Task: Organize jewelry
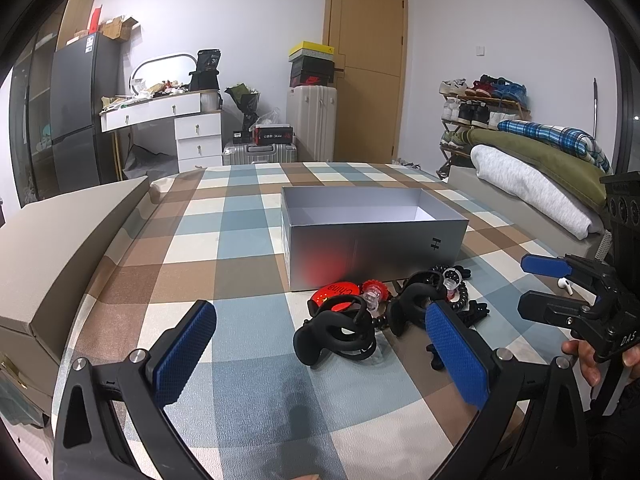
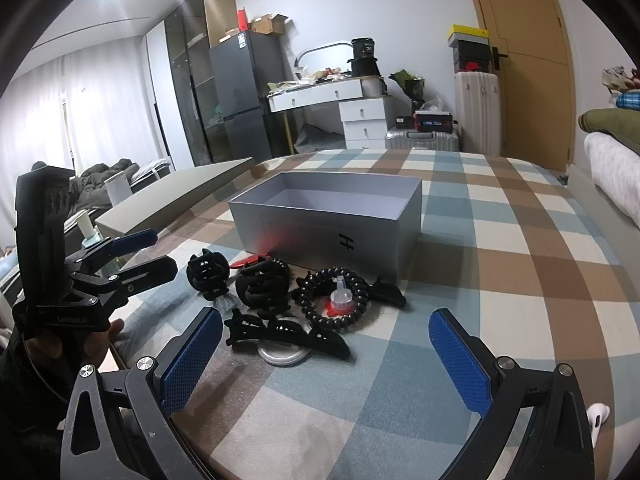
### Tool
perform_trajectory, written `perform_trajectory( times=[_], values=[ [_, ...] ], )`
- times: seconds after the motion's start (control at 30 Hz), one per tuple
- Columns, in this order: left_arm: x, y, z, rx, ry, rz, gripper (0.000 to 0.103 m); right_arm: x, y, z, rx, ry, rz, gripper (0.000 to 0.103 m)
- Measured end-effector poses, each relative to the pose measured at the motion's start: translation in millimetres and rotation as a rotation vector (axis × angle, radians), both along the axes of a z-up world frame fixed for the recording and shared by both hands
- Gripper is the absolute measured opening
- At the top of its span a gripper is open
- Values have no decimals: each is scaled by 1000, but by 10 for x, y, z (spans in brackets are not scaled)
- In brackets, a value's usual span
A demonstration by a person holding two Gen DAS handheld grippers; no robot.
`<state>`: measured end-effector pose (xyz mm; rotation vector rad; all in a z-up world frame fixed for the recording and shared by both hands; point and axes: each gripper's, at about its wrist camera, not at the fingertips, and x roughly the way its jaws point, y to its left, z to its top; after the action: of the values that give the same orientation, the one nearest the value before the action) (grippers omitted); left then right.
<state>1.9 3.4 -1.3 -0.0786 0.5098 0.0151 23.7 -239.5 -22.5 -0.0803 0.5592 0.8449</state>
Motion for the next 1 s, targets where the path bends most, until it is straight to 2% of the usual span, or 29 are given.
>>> perform_trajectory(
  times=[1.0],
  values=[
    [10, -36, -9, 3, 1, -1, 102, 8, -2, -3, -1, 5, -2, 103]
  ],
)
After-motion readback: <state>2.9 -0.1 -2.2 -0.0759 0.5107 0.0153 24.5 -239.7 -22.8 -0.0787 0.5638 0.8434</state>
